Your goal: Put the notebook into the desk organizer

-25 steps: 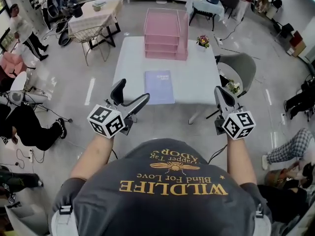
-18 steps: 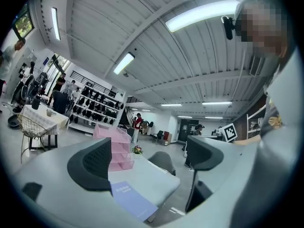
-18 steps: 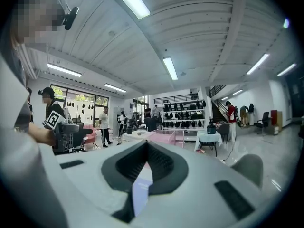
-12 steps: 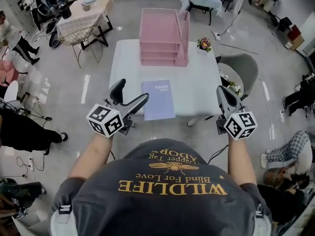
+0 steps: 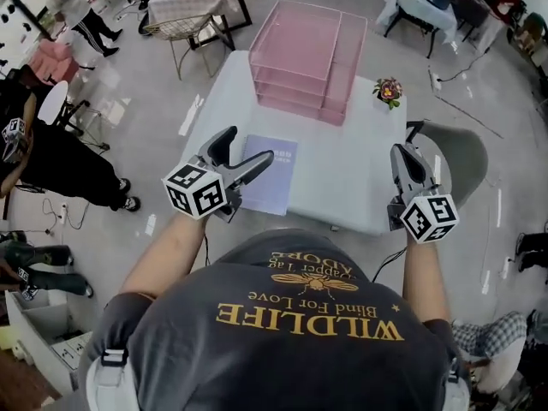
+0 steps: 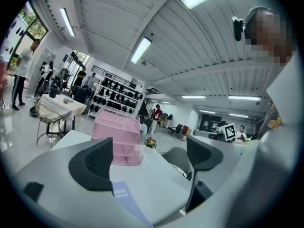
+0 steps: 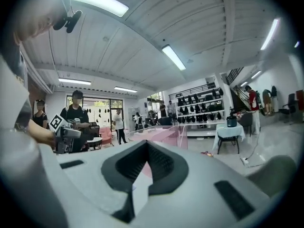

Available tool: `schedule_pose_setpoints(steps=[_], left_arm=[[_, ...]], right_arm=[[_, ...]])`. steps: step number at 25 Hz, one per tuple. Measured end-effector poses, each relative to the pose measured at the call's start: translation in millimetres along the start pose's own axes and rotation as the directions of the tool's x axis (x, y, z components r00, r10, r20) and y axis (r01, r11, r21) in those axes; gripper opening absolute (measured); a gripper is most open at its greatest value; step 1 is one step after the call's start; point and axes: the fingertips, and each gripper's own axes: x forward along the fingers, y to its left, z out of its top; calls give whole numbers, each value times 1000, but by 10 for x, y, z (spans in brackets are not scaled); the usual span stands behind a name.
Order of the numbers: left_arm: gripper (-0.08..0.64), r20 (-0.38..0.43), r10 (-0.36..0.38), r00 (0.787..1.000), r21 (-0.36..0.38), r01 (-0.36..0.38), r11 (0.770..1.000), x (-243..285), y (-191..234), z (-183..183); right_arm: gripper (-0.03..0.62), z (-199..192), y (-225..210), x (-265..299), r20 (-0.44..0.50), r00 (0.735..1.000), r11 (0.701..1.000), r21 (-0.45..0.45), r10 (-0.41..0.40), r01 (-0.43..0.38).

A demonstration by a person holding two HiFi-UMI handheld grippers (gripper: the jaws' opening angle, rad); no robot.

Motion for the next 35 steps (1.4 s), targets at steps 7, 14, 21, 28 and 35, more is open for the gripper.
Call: schedule_pose_setpoints(steps=[7, 14, 21, 28, 35], left_arm=[[485, -118, 61, 991, -96, -72, 993, 7, 299, -288], [482, -354, 5, 935, -276, -110, 955, -383, 867, -1207], [480, -549, -110, 829, -465, -193, 864, -759, 1214, -2287], [474, -600, -278, 750, -663, -272, 697, -734, 1265, -3070], [440, -527, -462, 713, -815, -271, 511, -528, 1006, -3258]], right_arm=[[0, 20, -114, 516, -2, 994, 994, 7, 110, -110], [0, -324, 224, 873, -83, 991, 994, 35, 108, -106], [0, -708, 429, 1121, -154, 983, 994, 67, 98, -89], [0, -999, 529, 1160, -223, 968, 991, 95, 116, -97], [0, -1094, 587, 1056, -267, 958, 990, 126, 102, -70]])
